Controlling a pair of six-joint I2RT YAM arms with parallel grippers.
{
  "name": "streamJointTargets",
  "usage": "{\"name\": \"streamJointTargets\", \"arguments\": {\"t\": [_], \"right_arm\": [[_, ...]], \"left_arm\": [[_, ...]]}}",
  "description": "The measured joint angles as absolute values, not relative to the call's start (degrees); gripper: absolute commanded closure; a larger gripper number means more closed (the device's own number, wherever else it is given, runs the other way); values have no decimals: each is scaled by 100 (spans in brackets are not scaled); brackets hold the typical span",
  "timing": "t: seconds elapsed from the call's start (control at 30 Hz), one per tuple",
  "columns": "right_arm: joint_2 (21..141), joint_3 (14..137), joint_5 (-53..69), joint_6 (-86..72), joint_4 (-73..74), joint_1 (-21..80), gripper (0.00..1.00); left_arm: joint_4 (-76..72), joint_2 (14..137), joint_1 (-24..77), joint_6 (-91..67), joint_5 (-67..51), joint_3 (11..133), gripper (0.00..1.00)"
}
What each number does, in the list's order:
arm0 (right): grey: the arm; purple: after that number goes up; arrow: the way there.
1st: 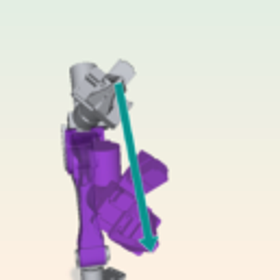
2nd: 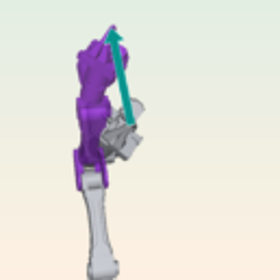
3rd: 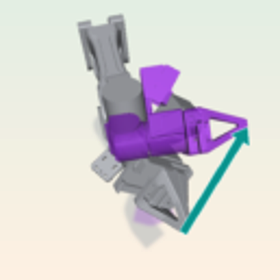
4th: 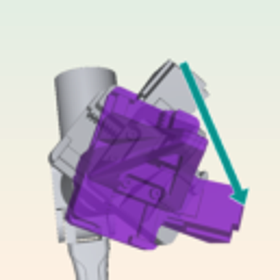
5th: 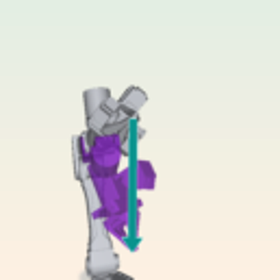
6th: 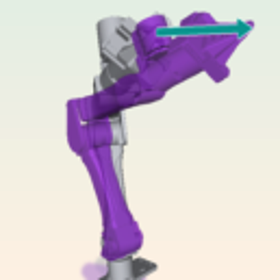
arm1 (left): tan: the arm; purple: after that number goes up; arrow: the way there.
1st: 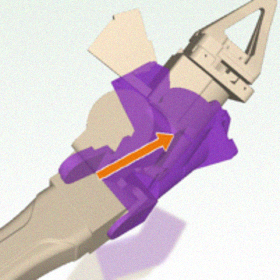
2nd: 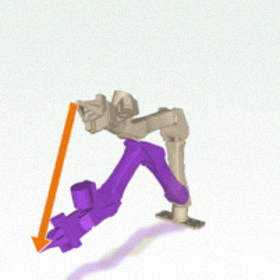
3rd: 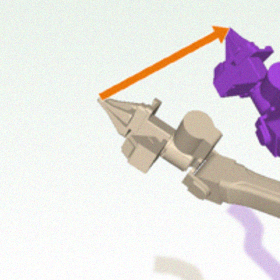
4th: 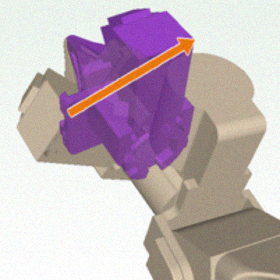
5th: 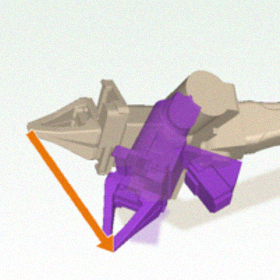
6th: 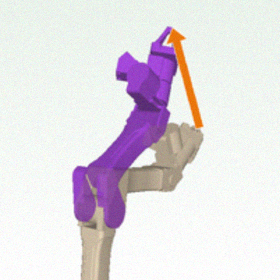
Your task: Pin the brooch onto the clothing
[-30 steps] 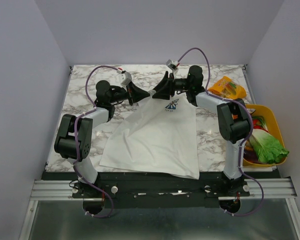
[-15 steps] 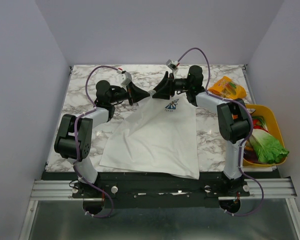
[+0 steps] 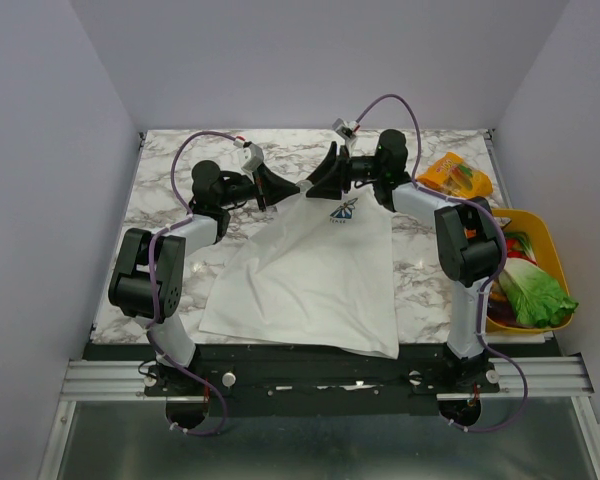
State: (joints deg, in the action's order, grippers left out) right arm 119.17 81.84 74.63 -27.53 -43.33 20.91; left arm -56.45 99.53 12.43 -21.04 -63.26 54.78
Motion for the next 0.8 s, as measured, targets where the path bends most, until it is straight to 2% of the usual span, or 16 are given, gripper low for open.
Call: {"name": "streamJointTargets", "arguments": {"t": [0.17,0.37,0.8], "right_arm": [[11915,8252,7463,-2775,-4333,2088,38],[11915,8414,7476,-2880,-4331,2088,53],[11915,8438,7599,-3175,-4416,2091,55]], "left_arm": [[-5645,9953,1243,-2110,-6329,5478,100],[-5645,9953,1243,-2139,-6351,5478,100],[-5701,9953,1243,-2314,-6359,5478,100]]}}
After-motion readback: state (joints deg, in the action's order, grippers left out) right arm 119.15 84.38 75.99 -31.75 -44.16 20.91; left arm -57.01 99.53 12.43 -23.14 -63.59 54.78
